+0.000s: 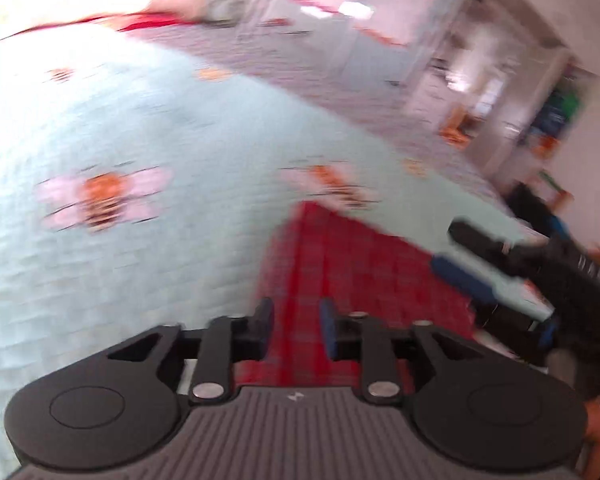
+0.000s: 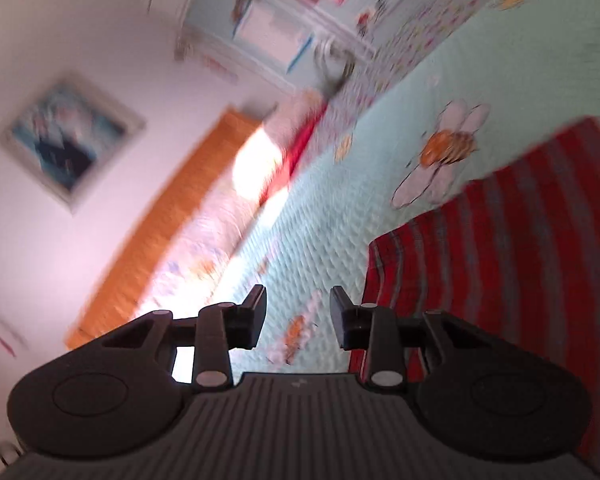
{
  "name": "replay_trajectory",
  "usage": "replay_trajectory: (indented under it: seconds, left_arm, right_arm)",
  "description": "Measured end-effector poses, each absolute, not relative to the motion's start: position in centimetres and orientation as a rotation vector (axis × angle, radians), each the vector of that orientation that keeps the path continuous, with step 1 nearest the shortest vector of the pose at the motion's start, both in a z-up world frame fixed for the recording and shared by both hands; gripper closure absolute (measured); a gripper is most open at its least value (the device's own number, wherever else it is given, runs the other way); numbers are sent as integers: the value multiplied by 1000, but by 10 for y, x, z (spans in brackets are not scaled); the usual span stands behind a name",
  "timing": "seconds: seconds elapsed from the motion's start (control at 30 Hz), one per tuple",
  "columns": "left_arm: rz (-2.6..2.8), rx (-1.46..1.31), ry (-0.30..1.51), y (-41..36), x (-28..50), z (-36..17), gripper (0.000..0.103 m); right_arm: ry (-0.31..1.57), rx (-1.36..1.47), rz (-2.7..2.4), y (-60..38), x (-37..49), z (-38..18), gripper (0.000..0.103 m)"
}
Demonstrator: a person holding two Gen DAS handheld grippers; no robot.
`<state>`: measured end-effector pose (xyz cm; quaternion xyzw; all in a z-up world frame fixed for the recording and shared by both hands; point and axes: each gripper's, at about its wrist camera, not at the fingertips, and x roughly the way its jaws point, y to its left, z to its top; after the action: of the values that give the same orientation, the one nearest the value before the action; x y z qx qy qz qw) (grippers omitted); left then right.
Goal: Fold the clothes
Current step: 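Open both grippers and release the folded shirt rectangle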
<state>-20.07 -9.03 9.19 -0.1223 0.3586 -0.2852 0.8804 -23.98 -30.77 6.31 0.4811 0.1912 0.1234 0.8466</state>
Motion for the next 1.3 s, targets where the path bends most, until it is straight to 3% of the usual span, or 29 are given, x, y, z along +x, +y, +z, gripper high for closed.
replay_trajectory:
  seconds: [0.17,0.27,0.37,0.47,0.53,0.6,0.7,0.77,0.8,0.87,0.93,0.97,1.0,1.07,1.1,1.3]
  left_arm:
    - [-602,-274,807,-123,-167,62,61]
    - [-525,-228,856,-126,-153,26,83]
    - [-504,-215,827,-120,-159,25,87]
    - [-457,-196,826,-116,-163,30,88]
    - [-429,-191,819,-109,-171,42,87]
    - [-445,-164,763,-103,-188,57,66]
    - [-557,-86,691,-101,-225,68,51]
    - [-609,81,731,-117,-243,54,48]
    - [-597,161,775,-124,-245,43,47]
    - [-568,154,806,-122,-248,46,48]
    - [-536,130,841,-118,-247,60,49]
    - [-525,126,839,-115,-249,70,49]
    - [-517,119,830,-111,-252,80,46]
    - [-507,67,855,-101,-257,99,35]
    - [-506,22,890,-94,-258,108,27]
    - [-571,-67,1078,-82,-272,157,24]
  right_arm:
    - [281,1313,181,-352,-316,19,66]
    - [405,1311,197,-331,-316,-9,68]
    - [582,1126,117,-305,-300,-29,103]
    - [600,1110,111,-310,-297,-24,103]
    - [588,1097,125,-316,-306,-8,94]
    - [582,1038,139,-313,-324,7,73]
    - [611,968,167,-303,-345,16,66]
    - [631,925,174,-297,-358,20,70]
    - [644,922,136,-298,-359,16,78]
    - [664,962,76,-305,-362,18,78]
    - [654,959,63,-308,-371,37,65]
    - [630,940,75,-308,-380,50,52]
    - [611,918,78,-308,-388,63,40]
    - [606,853,35,-308,-401,92,31]
    - [610,815,7,-308,-407,105,31]
    - [830,528,-259,-293,-416,160,28]
